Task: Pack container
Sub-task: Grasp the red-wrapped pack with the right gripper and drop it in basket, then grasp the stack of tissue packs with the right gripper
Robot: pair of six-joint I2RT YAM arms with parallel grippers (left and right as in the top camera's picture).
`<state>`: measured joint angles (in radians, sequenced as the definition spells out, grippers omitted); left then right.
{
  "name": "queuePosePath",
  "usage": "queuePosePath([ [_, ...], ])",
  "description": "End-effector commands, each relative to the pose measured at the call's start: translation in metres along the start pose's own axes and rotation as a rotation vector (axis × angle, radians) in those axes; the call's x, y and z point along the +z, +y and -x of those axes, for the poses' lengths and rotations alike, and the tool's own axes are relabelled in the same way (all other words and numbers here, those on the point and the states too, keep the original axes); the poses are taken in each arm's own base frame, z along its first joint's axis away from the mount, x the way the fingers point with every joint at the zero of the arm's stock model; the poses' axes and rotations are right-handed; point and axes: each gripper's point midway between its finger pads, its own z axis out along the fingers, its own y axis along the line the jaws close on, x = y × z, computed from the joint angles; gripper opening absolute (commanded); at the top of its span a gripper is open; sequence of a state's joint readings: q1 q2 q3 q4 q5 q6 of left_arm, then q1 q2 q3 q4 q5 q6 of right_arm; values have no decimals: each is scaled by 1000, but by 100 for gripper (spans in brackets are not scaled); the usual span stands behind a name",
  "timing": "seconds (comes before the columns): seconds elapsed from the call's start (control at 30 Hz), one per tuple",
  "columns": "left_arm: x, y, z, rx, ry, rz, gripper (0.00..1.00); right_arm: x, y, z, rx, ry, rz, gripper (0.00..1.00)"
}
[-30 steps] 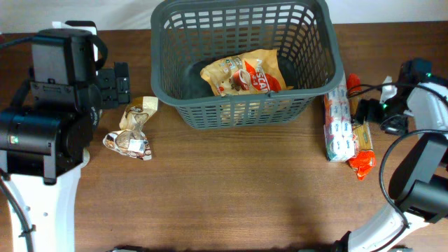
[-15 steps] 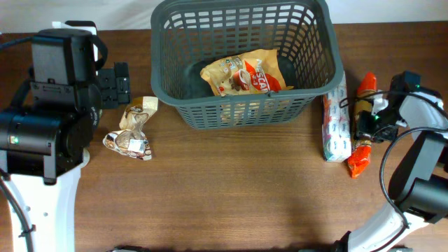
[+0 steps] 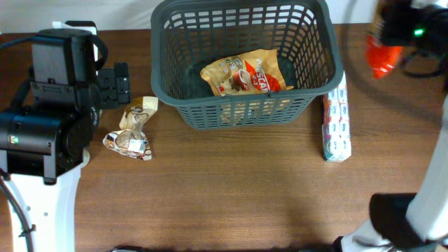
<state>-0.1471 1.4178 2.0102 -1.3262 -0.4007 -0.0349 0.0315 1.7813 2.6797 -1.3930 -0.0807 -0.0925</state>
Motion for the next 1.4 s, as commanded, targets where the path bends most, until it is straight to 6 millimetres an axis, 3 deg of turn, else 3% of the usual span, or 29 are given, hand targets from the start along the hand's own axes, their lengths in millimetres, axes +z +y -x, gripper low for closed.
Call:
queuePosePath([
  [0.0,2,2,-1,-9,4,9,99,-5,74,19,-402,-105,164,4],
  [0.07,2,2,-1,-9,4,9,99,13,114,12,-657,-110,244,4],
  [0.13,2,2,-1,-9,4,9,99,32,134,0,-826,-94,290,4],
  [0.17,2,2,-1,-9,4,9,99,54,148,-12,-977,-73,327,4],
  [0.23,2,2,-1,-9,4,9,99,82,156,-26,-1099,-41,358,4],
  [0.27,2,2,-1,-9,4,9,99,111,160,-39,-1149,-6,383,4],
  [0.33,2,2,-1,-9,4,9,99,157,164,-67,-1144,80,420,4],
  [0.47,2,2,-1,-9,4,9,99,227,165,-123,-1106,240,471,4],
  [0.57,2,2,-1,-9,4,9,99,264,165,-152,-1000,315,470,4],
  [0.67,2,2,-1,-9,4,9,99,271,165,-159,-947,341,465,4],
  [0.77,2,2,-1,-9,4,9,99,260,165,-142,-905,311,438,4],
  [0.83,2,2,-1,-9,4,9,99,247,155,-118,-855,278,360,4],
  [0.87,2,2,-1,-9,4,9,99,239,150,-106,-832,262,318,19],
  [0.9,2,2,-1,-9,4,9,99,220,137,-82,-799,228,233,99],
  [1.07,2,2,-1,-9,4,9,99,103,96,-10,-711,77,45,99],
  [1.1,2,2,-1,-9,4,9,99,60,71,9,-597,25,-52,99],
  [1.2,2,2,-1,-9,4,9,99,3,30,24,-474,-43,-128,99],
  [1.23,2,2,-1,-9,4,9,99,-25,5,28,-380,-87,-144,99],
  [1.3,2,2,-1,-9,4,9,99,-47,-26,26,-287,-114,-137,99],
  [1.37,2,2,-1,-9,4,9,99,-50,-54,11,-175,-94,-77,99],
])
